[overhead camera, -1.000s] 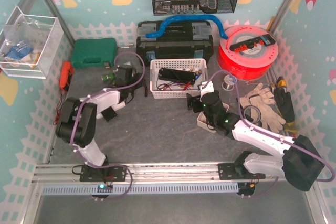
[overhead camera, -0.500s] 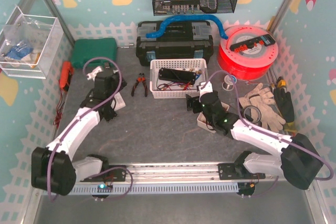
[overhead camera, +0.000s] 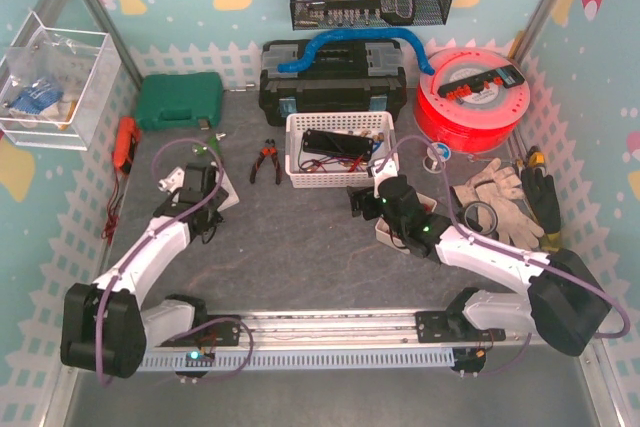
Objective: Install the large spring
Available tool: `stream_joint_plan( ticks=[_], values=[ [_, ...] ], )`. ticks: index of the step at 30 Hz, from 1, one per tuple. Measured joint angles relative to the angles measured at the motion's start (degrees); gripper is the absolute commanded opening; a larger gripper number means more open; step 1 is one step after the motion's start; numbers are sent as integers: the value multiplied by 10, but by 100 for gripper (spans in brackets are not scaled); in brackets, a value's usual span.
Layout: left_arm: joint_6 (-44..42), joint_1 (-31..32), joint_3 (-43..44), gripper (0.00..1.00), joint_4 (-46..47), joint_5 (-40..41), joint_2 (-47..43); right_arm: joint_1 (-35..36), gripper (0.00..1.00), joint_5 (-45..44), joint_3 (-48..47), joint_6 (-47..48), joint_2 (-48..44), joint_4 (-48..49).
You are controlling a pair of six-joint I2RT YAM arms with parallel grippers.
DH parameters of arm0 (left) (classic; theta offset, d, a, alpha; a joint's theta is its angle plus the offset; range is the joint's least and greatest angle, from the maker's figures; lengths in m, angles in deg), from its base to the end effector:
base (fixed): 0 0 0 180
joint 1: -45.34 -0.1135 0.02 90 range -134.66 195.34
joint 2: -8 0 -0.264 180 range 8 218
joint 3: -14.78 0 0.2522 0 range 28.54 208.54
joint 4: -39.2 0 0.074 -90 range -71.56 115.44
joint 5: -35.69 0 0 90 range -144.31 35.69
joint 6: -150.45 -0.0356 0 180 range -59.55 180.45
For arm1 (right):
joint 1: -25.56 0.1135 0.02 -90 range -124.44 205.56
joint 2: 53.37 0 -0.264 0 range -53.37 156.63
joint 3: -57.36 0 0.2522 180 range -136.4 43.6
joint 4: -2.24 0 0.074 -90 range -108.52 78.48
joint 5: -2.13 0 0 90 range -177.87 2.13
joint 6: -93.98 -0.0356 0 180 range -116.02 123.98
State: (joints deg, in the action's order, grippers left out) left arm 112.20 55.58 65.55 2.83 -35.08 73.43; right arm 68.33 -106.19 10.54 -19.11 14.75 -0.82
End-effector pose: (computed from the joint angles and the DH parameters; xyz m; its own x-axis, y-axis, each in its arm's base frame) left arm 0.2204 -0.0279 0.2061 -0.4454 -0.6730 -0.5905 -0.6231 0.7066 -0.3354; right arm 0.1946 0.1648 0.2224 -0.4489 0.0919 -0.8888 -0.2809 0.9298 0.2380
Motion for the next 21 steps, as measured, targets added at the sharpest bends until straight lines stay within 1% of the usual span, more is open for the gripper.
stream_joint_plan(
  ticks=[3, 9, 14, 21],
  values=[
    [26, 0, 6, 84, -39, -4, 1, 0, 98, 3, 0, 2, 0, 1],
    [54, 1, 24, 92, -109, -6, 4, 0, 98, 1, 0, 2, 0, 1],
    [59, 2, 23, 91, -131, -6, 15, 0, 98, -3, 0, 1, 0, 0],
    [55, 8, 19, 88, -116, -16, 63, 0, 98, -9, 0, 1, -3, 0]
  ],
)
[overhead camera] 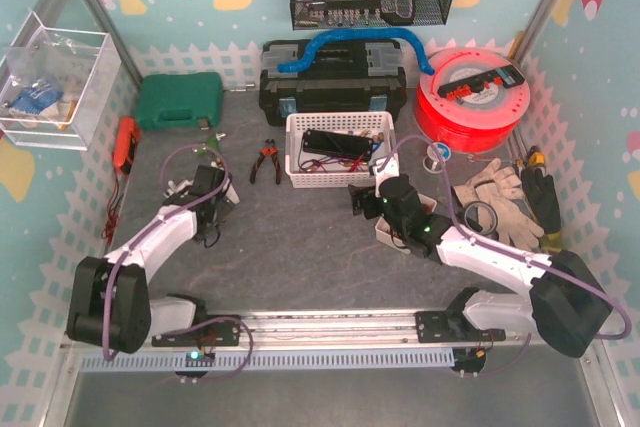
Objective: Install the large spring
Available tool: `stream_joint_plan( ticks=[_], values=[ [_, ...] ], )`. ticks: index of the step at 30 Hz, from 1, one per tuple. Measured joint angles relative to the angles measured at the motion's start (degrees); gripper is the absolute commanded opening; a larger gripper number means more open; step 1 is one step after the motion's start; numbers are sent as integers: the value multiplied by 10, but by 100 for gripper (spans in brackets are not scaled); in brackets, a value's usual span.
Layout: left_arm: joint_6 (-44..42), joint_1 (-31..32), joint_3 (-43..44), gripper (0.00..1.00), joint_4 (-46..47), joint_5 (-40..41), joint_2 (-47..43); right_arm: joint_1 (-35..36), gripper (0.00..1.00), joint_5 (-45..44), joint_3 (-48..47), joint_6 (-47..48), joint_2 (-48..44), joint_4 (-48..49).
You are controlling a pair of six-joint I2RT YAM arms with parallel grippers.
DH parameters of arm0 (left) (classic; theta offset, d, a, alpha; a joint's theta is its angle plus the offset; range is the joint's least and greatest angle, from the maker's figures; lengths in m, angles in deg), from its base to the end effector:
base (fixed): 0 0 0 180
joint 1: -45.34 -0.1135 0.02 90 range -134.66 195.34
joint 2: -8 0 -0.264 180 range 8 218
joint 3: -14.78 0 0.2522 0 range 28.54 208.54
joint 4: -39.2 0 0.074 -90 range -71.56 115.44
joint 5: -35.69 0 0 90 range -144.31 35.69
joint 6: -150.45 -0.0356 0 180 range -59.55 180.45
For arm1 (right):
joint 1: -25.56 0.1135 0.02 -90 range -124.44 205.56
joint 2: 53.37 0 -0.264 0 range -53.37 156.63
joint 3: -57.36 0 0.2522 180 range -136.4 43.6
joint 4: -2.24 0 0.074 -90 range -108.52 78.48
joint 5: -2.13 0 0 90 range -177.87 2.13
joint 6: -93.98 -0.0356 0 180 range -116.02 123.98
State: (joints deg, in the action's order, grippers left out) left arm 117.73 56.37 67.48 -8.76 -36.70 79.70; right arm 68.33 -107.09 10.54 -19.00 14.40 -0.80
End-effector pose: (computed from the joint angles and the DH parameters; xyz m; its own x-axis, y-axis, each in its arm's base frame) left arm 0.2158 -0.0311 0.1827 -0.5439 -0.7110 -0.4458 -0.7242 0.6661 -0.1788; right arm 0.1944 0.1639 0.2239 -0.4389 0.0962 -0.8934 -0.2705 0.9340 0.2335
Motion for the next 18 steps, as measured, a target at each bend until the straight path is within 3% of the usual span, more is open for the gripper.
stream_joint_plan(
  ticks=[12, 18],
  values=[
    [0, 4, -4, 84, 22, -2, 57, 0, 98, -10, 0, 0, -17, 0],
    [0, 4, -5, 72, 36, -2, 79, 0, 98, -17, 1, 0, -19, 0]
  ],
)
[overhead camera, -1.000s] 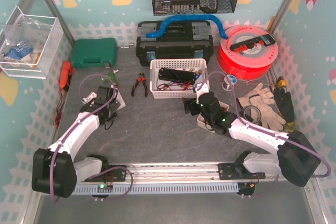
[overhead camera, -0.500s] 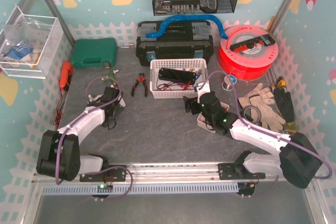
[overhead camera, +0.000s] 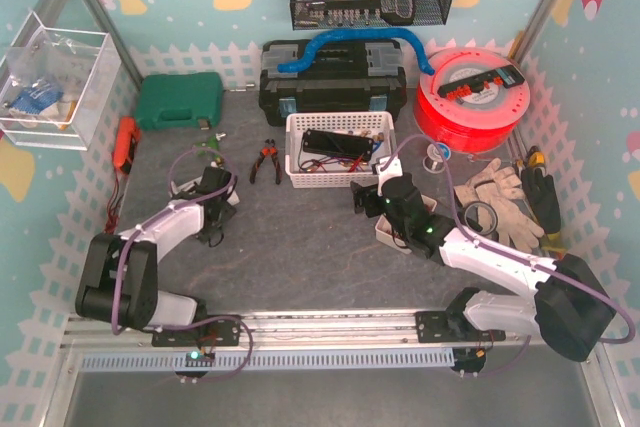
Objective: Install the large spring
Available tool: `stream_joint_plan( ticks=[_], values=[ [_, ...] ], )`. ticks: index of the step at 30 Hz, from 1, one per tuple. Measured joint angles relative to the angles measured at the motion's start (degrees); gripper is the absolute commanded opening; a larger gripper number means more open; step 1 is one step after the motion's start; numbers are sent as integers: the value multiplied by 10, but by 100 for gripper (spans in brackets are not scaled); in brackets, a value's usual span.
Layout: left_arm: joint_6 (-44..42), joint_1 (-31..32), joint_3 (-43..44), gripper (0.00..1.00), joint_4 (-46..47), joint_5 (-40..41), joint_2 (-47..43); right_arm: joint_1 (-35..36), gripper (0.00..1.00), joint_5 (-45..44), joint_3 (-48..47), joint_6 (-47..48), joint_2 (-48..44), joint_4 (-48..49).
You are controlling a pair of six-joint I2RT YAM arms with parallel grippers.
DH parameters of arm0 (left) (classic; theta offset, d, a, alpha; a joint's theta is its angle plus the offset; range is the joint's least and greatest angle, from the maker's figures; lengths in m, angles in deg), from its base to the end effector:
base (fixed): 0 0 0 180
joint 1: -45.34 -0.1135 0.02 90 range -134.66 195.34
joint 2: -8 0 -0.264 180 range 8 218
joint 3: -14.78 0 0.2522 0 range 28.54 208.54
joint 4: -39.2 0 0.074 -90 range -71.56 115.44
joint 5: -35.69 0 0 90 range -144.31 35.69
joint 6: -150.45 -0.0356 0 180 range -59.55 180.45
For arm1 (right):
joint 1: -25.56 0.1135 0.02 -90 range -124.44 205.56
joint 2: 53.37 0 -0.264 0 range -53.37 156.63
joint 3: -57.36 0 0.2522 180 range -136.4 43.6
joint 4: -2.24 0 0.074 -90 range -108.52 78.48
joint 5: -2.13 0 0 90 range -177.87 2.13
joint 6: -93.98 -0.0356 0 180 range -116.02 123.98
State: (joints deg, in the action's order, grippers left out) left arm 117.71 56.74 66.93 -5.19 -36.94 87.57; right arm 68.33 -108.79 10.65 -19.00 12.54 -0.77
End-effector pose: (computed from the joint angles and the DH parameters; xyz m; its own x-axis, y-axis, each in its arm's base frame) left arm 0.2273 -0.0350 0.1544 -0.5855 -0.7009 -0.4074 -0.7307 0.6739 -0.1092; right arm 0.1919 0.1602 0.2310 -0.4084 0.1190 -0.9050 -0.2522 0.9382 0.2372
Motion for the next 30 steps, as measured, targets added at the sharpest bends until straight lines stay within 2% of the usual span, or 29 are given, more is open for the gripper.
stream_joint_plan(
  ticks=[10, 15, 23, 30],
  values=[
    [-3, 2, -1, 40, 12, 0, 6, 0, 98, -10, 3, -2, -2, 0],
    [-7, 3, -1, 30, 10, -5, -5, 0, 98, -16, 4, -2, -2, 0],
    [-31, 15, 24, 18, -8, -4, -45, 0, 98, -24, 10, -2, -2, 2],
    [-29, 42, 76, 16, -38, 20, -95, 0, 97, -27, 20, -2, -21, 5]
  ],
)
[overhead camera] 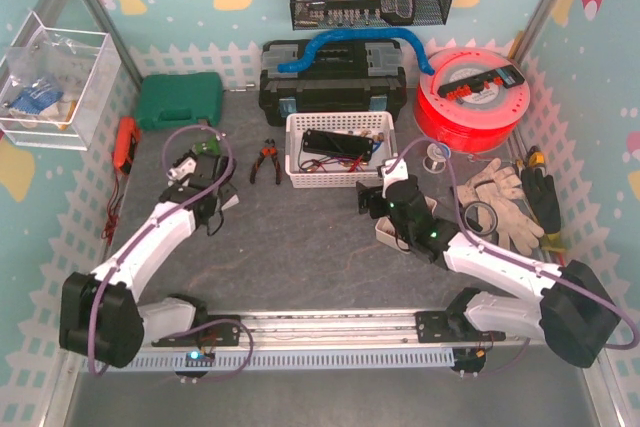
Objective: Install the large spring
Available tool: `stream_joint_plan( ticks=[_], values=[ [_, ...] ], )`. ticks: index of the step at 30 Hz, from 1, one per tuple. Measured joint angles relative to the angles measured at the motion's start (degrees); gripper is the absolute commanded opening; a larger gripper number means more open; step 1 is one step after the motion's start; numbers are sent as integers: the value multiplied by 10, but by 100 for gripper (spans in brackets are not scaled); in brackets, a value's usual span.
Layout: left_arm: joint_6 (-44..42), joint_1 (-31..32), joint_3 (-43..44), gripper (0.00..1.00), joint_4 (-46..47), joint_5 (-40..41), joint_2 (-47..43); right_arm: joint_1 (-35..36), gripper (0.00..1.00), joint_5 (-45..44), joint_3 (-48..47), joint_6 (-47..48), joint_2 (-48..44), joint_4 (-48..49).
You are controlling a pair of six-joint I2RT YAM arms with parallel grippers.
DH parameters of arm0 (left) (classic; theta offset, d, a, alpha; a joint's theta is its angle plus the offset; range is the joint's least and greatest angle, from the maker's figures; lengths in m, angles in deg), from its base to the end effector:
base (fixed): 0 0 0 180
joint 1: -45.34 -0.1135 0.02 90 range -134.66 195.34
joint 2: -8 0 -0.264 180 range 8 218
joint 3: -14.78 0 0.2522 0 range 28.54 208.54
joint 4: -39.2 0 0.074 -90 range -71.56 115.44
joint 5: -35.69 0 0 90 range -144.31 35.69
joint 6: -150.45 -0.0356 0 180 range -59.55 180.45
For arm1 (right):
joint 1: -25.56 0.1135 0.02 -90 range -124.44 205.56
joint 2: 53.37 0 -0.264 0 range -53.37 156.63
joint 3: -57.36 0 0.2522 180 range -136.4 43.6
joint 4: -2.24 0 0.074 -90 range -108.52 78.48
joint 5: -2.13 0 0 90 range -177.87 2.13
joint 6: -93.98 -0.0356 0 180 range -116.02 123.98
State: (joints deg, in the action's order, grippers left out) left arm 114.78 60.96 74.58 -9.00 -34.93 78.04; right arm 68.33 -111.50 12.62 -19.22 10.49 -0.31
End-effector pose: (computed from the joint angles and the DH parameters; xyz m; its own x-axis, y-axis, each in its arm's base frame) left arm 0.2289 -0.0517 0.2251 -0.5490 -0.6423 -0.5349 -0.6161 0.7434 -0.2603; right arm 0.1866 0.1532 0.2285 -0.3865 0.1341 -0.9125 -0.2137 0.9494 0.2301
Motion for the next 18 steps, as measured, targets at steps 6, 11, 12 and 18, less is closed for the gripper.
stream_joint_plan(
  ticks=[6, 11, 12, 18],
  values=[
    [70, 4, 10, 13, -74, 52, -72, 0, 97, -1, 5, 0, -13, 4],
    [150, -16, 3, 11, -132, 81, -128, 0, 97, 1, 6, -2, -17, 5],
    [163, -28, -5, 11, -137, 83, -139, 0, 97, 1, 6, -2, -18, 5],
    [219, -160, -84, 9, -170, 87, -197, 0, 97, 1, 7, -4, -29, 6]
  ],
)
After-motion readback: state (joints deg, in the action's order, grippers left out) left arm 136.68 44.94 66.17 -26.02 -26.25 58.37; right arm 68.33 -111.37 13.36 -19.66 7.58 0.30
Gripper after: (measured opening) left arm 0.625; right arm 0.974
